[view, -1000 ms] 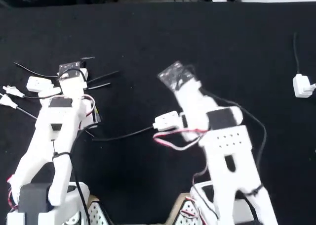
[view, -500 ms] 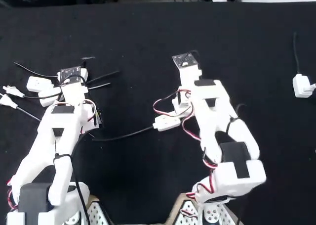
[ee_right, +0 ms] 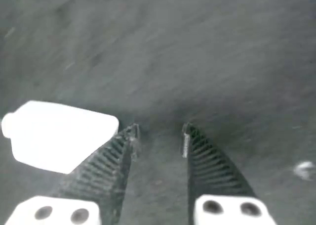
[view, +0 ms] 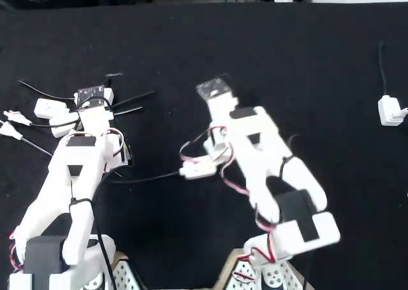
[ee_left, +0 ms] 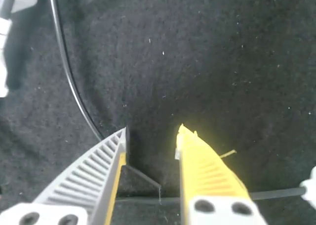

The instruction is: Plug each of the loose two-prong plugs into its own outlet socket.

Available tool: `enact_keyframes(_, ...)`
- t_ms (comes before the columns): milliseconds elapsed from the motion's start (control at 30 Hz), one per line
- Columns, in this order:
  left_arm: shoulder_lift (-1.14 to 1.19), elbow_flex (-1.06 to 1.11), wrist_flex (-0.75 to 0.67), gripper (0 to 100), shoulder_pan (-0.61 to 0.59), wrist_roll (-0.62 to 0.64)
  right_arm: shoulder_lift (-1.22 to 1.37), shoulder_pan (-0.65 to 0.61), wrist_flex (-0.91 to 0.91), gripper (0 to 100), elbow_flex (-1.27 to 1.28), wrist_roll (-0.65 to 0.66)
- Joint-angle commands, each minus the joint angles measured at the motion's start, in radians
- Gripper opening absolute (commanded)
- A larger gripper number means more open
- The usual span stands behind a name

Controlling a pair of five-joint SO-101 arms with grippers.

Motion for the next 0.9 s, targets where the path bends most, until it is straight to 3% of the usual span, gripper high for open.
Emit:
enact_keyframes(0, -0.009, -0.01, -0.014, 17, -0.005, 0.011, -0.176, -0.04, 0.012, 13.4, 0.062, -0.006)
enact_keyframes(267, -0.009, -0.01, -0.012, 17, -0.007, 0.011, -0.452, 0.077, 0.101, 13.5, 0.039, 0.035)
enact_keyframes(433, -0.011, -0.053, -0.003, 17, -0.015, 0.011, -0.476, 0.015, 0.014, 13.6, 0.047, -0.057)
enact_keyframes(600, -0.011, -0.093, -0.003, 17, -0.151, 0.011, -0.414, -0.025, -0.199, 13.6, 0.165, -0.209)
enact_keyframes(733, -0.011, -0.125, 0.005, 17, -0.308, 0.011, -0.377, -0.008, -0.273, 13.6, 0.216, -0.224)
enact_keyframes(867, 0.0, -0.189, 0.089, 17, -0.374, 0.012, -0.361, 0.021, -0.278, 13.6, 0.213, -0.224)
